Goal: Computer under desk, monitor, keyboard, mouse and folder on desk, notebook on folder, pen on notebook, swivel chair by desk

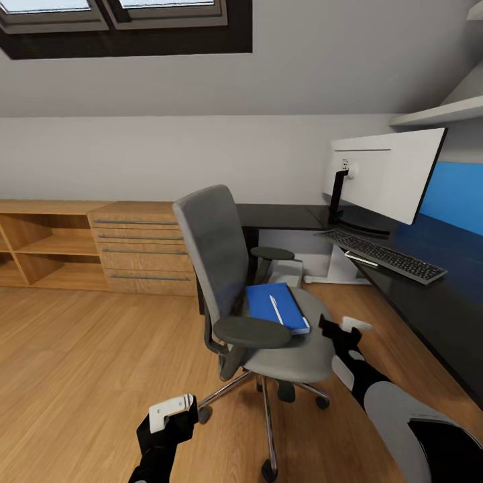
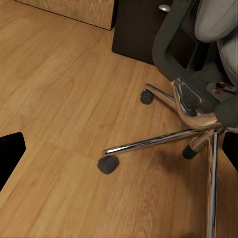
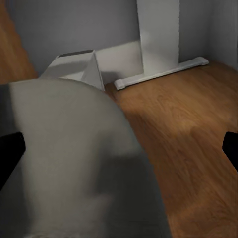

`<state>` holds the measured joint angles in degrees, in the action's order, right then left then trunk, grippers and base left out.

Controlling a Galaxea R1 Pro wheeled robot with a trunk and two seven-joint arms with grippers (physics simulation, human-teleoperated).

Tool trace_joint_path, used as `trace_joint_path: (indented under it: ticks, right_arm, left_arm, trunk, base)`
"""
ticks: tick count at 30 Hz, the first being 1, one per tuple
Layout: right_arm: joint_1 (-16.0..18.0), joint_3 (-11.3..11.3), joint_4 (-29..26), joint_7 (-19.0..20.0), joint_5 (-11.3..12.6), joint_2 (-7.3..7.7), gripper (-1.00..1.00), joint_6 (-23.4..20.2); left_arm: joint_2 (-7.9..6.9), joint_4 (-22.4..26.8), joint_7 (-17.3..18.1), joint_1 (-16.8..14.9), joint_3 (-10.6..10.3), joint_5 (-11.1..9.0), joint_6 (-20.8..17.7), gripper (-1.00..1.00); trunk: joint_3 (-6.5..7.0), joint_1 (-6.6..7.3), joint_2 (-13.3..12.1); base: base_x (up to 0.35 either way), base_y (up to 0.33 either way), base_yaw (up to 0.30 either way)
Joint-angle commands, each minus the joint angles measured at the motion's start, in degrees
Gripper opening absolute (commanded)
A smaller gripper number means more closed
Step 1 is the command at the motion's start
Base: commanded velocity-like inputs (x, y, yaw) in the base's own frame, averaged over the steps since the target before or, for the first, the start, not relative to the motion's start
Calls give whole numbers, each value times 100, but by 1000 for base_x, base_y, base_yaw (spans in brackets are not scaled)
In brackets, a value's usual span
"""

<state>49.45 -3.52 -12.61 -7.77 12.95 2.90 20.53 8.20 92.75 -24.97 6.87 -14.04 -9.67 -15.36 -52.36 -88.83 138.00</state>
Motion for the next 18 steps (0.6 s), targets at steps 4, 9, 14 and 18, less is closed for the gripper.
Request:
trace_joint_path:
  ticks: [4, 9, 14, 18]
  right_arm:
    - [3, -32, -11, 415, 419, 35, 100, -432]
    - [3, -31, -14, 835, 1619, 238, 100, -914]
    - [3, -26, -18, 1072, 2242, 358, 100, -1248]
    - [3, -28, -14, 1205, 2339, 390, 100, -1321]
  left_arm:
    - [13, 6, -34, -1, -23, -39, 265, 100]
    - [19, 10, -34, -1, -35, -42, 507, 100]
    - [21, 8, -34, -1, -33, -43, 530, 100]
    - [24, 8, -34, -1, -36, -43, 533, 100]
  trunk:
    - [-5, 1, 2]
    - [-5, 1, 2]
    - [-5, 1, 2]
    - [-58, -65, 122]
  base:
    - [0, 0, 0]
    - [0, 0, 0]
    - [0, 0, 0]
    - [0, 0, 0]
